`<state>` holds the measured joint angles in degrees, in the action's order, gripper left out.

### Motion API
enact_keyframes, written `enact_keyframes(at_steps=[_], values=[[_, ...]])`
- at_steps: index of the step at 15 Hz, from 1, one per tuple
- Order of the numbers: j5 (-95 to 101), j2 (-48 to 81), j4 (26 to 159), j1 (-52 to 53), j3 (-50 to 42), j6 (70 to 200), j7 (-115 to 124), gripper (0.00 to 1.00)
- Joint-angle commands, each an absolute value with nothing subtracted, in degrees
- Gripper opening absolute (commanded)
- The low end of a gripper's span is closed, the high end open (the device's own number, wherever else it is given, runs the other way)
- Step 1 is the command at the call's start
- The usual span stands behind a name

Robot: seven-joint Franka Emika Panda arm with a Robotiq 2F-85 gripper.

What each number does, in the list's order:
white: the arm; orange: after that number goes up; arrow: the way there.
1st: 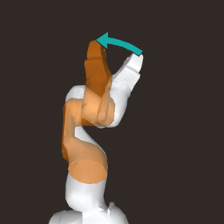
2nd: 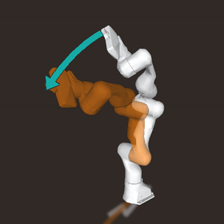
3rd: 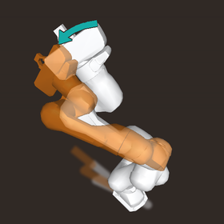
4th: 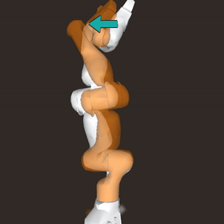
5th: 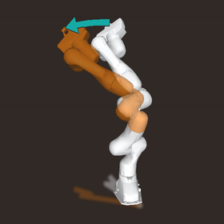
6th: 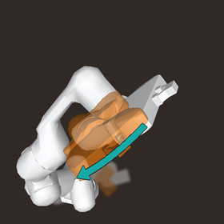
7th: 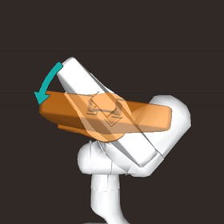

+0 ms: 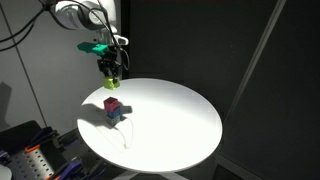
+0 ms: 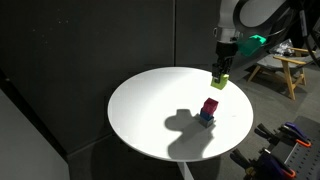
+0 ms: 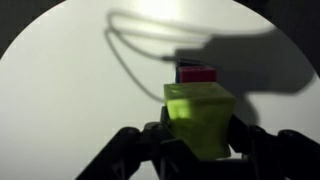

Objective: Put the light green block on the table

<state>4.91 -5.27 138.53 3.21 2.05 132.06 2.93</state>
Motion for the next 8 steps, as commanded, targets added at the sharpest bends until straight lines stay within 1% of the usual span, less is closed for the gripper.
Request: enact_keyframes(at_steps=[1, 8], values=[[3.59, -6.63, 137.28, 1.74, 1.08, 129.26, 2.16, 0.27], [3.5, -5.88, 136.57, -0.63, -1.15, 129.64, 1.93, 0.27]])
